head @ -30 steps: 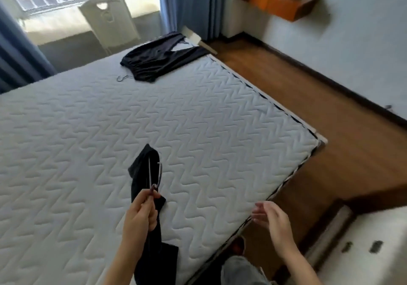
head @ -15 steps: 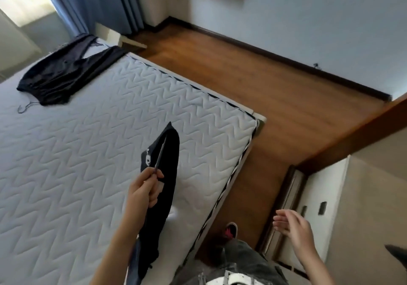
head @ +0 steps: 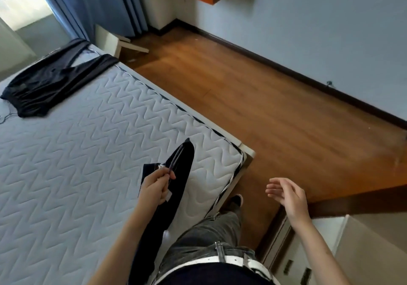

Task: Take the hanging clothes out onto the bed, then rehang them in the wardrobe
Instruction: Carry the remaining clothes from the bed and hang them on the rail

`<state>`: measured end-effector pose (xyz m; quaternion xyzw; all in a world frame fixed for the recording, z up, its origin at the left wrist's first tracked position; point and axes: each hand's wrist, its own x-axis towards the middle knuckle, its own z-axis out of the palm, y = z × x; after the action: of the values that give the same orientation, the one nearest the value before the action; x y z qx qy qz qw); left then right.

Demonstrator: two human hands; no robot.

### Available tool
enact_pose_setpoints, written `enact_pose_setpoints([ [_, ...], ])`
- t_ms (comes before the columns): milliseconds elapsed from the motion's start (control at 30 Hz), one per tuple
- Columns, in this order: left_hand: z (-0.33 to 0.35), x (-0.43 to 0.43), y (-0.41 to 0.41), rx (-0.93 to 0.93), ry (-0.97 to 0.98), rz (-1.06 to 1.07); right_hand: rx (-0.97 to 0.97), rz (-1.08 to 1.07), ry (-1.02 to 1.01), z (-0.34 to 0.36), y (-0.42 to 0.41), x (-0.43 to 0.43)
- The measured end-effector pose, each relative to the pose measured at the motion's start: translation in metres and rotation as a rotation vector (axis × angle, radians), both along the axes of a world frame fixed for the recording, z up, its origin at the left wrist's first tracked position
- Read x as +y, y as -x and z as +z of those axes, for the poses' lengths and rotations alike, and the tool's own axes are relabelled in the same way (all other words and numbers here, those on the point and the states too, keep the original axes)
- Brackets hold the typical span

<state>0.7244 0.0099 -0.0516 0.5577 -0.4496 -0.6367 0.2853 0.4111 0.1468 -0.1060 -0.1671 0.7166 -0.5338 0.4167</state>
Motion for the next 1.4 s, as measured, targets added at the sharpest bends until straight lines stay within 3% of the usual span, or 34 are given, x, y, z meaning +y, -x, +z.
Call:
enact_pose_setpoints([
  [433,0.026,-0.234,0.322,0.098,0.099,-0.148,-0.02,-0.271,-0.102,0.009,0.273,-0.086],
  [567,0.018,-0.289,0.408,0.04,0.155,-0.112,-0.044,-0.315,-0.187,-0.016,0.369,-0.143],
  [767,-0.007,-0.352,0.478,-0.089,0.162,0.129,0.056,0.113,-0.246,-0.018,0.496,-0.293],
  [933,-0.002,-0.369,0.496,-0.147,0.076,0.379,0.042,0.39,-0.205,0.003,0.554,-0.426],
  [1167,-0.021,-0.405,0.518,-0.217,0.015,0.663,0.005,0.672,-0.166,-0.01,0.56,-0.612],
  [1400,-0.043,-0.549,0.517,-0.255,-0.015,0.663,0.061,0.774,-0.189,-0.017,0.545,-0.806],
])
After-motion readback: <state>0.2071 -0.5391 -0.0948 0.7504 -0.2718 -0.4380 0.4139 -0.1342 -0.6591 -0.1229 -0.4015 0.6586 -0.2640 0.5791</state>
